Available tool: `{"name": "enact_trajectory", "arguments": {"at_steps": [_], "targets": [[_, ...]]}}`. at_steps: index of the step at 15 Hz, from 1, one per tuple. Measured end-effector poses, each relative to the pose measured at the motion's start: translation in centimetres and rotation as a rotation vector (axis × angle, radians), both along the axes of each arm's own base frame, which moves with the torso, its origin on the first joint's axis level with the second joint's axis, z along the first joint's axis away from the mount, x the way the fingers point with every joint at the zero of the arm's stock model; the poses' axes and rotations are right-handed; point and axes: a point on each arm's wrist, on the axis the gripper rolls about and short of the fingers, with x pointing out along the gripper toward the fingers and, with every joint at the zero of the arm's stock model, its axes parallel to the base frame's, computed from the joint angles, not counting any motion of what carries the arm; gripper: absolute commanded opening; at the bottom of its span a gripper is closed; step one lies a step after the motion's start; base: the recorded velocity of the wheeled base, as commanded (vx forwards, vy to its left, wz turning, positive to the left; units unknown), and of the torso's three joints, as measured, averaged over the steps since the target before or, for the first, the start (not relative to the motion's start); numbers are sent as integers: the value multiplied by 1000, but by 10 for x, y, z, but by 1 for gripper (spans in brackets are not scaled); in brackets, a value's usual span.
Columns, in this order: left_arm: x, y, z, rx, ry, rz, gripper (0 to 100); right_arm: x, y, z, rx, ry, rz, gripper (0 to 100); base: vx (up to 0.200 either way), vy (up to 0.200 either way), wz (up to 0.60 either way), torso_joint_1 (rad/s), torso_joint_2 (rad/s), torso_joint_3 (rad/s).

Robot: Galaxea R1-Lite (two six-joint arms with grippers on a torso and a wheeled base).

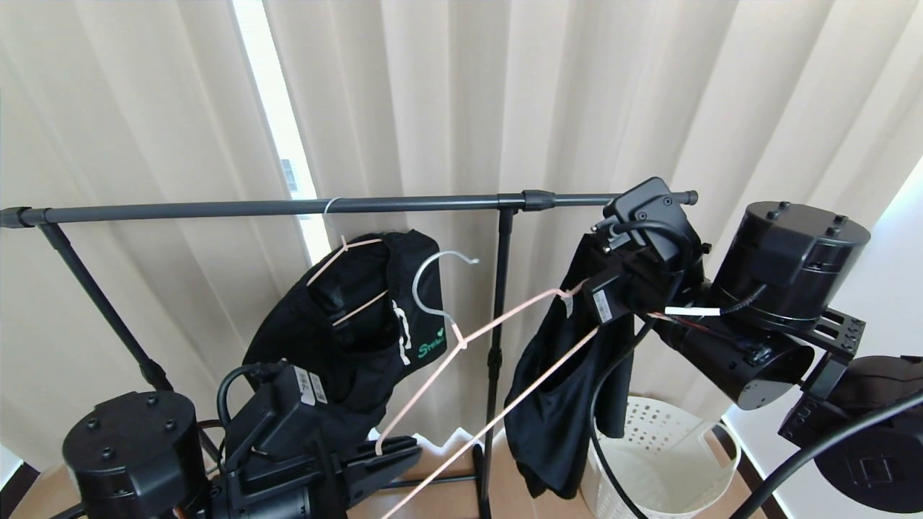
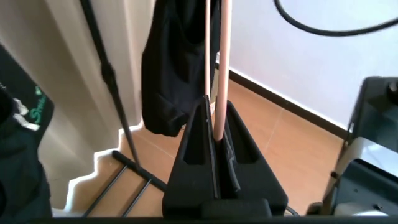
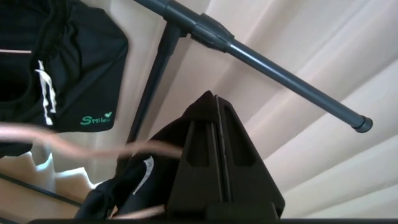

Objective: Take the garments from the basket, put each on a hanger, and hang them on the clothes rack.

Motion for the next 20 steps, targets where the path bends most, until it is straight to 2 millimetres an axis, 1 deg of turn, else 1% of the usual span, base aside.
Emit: {"name": "enact_trajectory", "arguments": {"at_steps": [4, 10, 12, 13, 15, 18, 20], "targets": [[-3, 3, -5, 9, 21, -25, 0, -1, -1, 1, 13, -1, 0, 0, 0, 0, 0, 0, 0, 0], [0, 2, -4, -4, 14, -13, 0, -28, 23, -4, 10, 20, 116, 0, 0, 0, 0, 0, 0, 0], [5, 5, -5, -11, -7, 17, 0, -37, 25, 0, 16, 12, 137, 0, 0, 0, 0, 0, 0, 0], [7, 7, -5, -10, -11, 30, 0, -37, 24, 2, 21, 6, 136, 0, 0, 0, 0, 0, 0, 0], [9, 10, -6, -2, -22, 46, 0, -32, 18, 6, 32, -6, 110, 0, 0, 0, 0, 0, 0, 0], [10, 13, -8, 29, -48, 72, 0, -7, 6, 13, 80, -22, 22, 0, 0, 0, 0, 0, 0, 0], [12, 15, -10, 54, -61, 114, 0, 3, 2, 13, 88, -26, -6, 0, 0, 0, 0, 0, 0, 0]]}}
